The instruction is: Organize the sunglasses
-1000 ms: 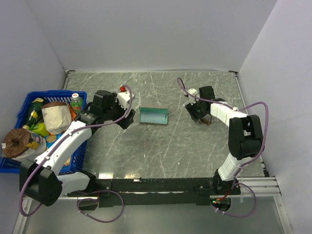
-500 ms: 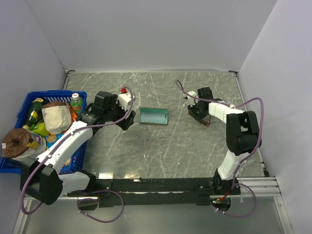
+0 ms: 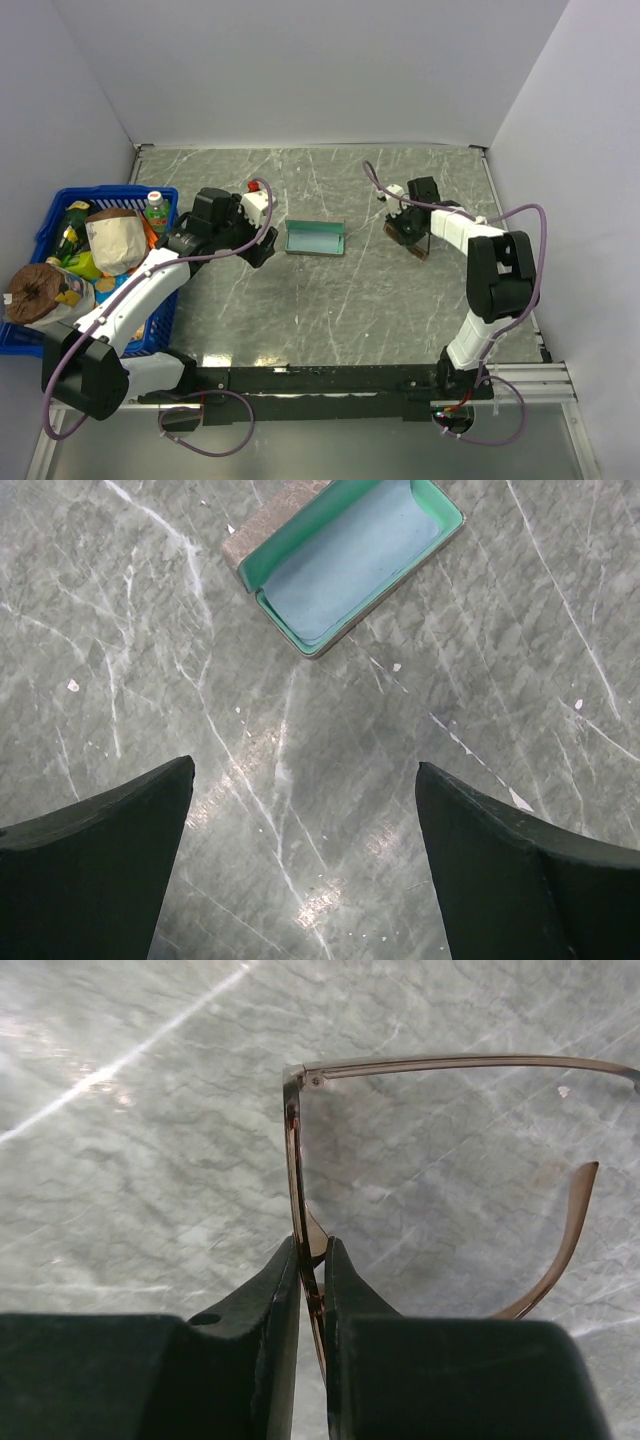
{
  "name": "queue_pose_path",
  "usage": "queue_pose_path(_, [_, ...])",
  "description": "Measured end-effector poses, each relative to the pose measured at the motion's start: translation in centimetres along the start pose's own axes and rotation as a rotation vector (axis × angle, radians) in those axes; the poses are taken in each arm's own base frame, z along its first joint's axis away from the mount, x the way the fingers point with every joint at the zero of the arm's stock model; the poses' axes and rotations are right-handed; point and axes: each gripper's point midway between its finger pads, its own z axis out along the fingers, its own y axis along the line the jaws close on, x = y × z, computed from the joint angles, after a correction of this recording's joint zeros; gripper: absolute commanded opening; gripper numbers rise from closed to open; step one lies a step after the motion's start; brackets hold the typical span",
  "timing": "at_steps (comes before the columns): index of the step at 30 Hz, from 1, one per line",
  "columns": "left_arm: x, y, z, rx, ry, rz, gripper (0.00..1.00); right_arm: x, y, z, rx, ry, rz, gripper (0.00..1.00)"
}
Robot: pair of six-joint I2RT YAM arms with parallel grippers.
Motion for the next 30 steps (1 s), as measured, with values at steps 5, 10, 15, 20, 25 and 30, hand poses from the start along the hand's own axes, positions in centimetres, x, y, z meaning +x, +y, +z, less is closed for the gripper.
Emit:
queue_pose_path(5, [-0.1,0.0,0.0,-0.002,-0.006,0.000,0.97,-1.9,0.7,-2.5,-0.024,-0.081,-0.005,0.01])
queue_pose_path(10, [-0.2,0.1,0.1,-0.005,-0.012,0.001,0.96,-4.3,1.7,-6.1,-0.056,-0.194,-0.012,0.01])
queue_pose_path(15, [-0.3,0.5,0.1,-0.026,-0.013,0.002,0.96,-6.5,3.5,-10.3,-0.101,-0.317,-0.046,0.00])
queue_pose_path(20, [-0.8,1.2,0.4,-0.048,-0.004,0.007,0.97,-8.6,6.8,-14.3,-0.153,-0.424,-0.150,0.00])
queue_pose_path(25, [-3.0,2.4,0.8,-0.070,-0.009,0.030,0.96,-10.4,10.9,-17.6,-0.227,-0.500,-0.283,0.00])
queue_pose_path(30, [-6.5,3.3,-0.1,-0.096,-0.070,0.063,0.96,-11.2,14.2,-19.3,-0.284,-0.528,-0.403,0.00])
